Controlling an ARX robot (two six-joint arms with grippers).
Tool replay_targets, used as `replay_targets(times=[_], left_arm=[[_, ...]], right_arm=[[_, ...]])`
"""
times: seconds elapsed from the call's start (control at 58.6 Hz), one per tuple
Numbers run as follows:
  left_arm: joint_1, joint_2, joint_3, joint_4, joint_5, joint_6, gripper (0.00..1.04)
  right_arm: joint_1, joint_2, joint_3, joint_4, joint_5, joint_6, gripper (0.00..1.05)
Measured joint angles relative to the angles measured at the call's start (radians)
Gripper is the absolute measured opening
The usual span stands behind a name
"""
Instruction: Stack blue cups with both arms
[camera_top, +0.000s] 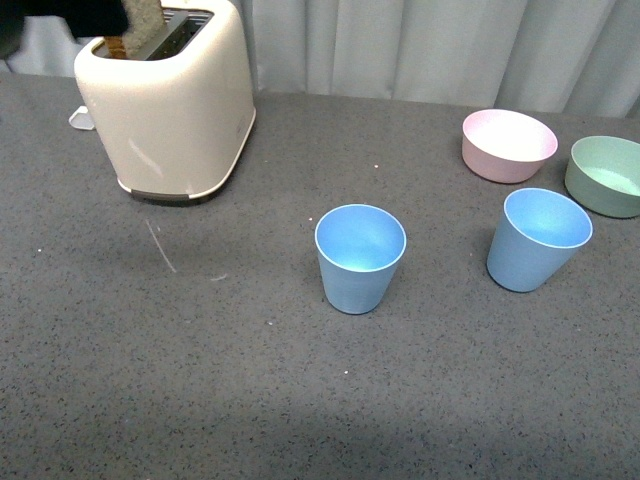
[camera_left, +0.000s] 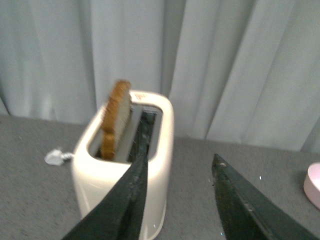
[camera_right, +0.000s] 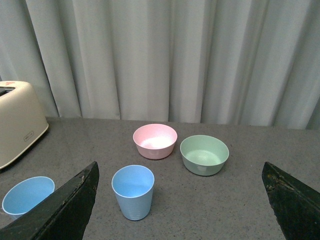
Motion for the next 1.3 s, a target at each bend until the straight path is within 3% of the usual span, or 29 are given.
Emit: replay_targets(times=[0.068, 0.154, 0.495, 0.836, 0.887, 0.955, 1.296], left_arm=[[0.044, -0.069, -0.105, 0.001, 0.044, 0.011, 0.16], [0.077, -0.119, -0.178, -0.010, 0.080, 0.013, 0.04], [0.200, -0.431, -0.365, -0.128, 0.198, 0.026, 0.04], [0.263, -0.695, -0.444, -0.311, 0.261, 0.026, 0.04], [0.307, -0.747, -0.453, -0.353, 0.329, 0.026, 0.04], [0.344, -0.813, -0.463, -0.408, 0.344, 0.027, 0.04], [0.352, -1.083, -0.469, -0.646, 0.352, 0.027, 0.04]], right_arm=[[0.000, 0.000, 0.000, 0.000, -0.001, 0.000, 0.95], [0.000, 0.000, 0.000, 0.000, 0.000, 0.000, 0.95], [0.000, 0.000, 0.000, 0.000, 0.000, 0.000, 0.95], [0.000, 0.000, 0.000, 0.000, -0.001, 0.000, 0.95], [0.000, 0.000, 0.000, 0.000, 0.000, 0.000, 0.95], [0.000, 0.000, 0.000, 0.000, 0.000, 0.000, 0.95], [0.000, 0.000, 0.000, 0.000, 0.000, 0.000, 0.95]])
